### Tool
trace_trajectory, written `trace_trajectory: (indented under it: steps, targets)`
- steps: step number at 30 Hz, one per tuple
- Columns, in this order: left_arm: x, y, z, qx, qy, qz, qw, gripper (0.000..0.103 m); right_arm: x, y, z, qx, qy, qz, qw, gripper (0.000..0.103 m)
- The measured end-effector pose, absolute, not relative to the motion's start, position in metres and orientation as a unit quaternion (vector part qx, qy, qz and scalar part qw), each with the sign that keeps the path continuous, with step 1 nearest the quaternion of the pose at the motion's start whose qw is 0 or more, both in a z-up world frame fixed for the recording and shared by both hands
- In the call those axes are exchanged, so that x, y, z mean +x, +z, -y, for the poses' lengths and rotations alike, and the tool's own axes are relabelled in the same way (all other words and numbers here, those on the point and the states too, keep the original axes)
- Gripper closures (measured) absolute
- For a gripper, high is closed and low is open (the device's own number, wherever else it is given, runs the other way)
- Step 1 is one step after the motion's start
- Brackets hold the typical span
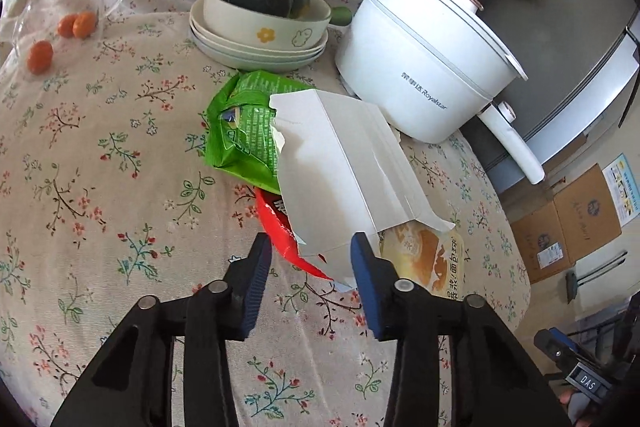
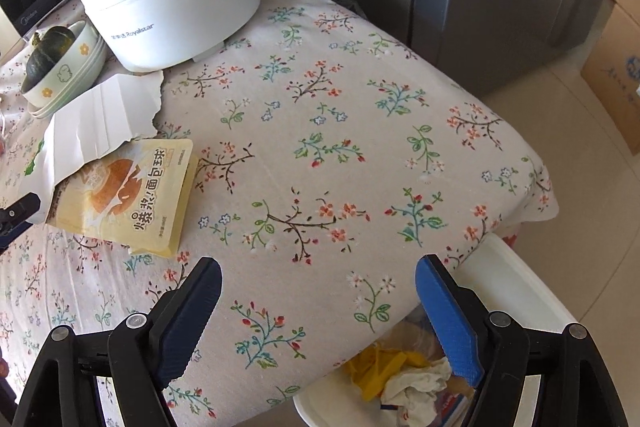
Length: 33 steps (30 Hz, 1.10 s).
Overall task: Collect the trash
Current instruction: 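Grasp the white paper box with the left tool while the right tool grasps the bread bag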
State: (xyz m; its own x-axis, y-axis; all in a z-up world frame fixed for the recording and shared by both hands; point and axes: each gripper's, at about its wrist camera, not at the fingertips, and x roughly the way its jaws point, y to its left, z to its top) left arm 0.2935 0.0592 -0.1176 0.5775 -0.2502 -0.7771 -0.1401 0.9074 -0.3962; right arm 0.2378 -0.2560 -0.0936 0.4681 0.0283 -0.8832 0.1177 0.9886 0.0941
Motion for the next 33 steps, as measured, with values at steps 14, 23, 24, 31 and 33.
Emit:
trace_trajectory:
  steps: [14, 23, 24, 31, 33]
  targets:
    - [0.267, -0.077, -0.059, -0.203, -0.060, -0.413, 0.886, 0.103, 0.229, -0.094, 0.253, 0.048, -0.030, -0.516, 0.854, 0.020]
    - [0.220, -0.030, -0.086, -0.207, -0.088, -0.372, 0.901, 0.103, 0.217, -0.098, 0.224, 0.055, 0.004, -0.522, 0.851, 0.020]
    - [0.214, -0.026, -0.091, -0.209, -0.088, -0.368, 0.902, 0.103, 0.215, -0.099, 0.218, 0.059, 0.012, -0.524, 0.850, 0.020]
    - [0.174, -0.002, -0.125, -0.224, -0.094, -0.345, 0.907, 0.103, 0.213, -0.114, 0.178, 0.060, 0.053, -0.535, 0.841, 0.020]
    - [0.164, 0.000, -0.135, -0.224, -0.092, -0.344, 0.907, 0.103, 0.217, -0.119, 0.169, 0.063, 0.056, -0.537, 0.839, 0.020]
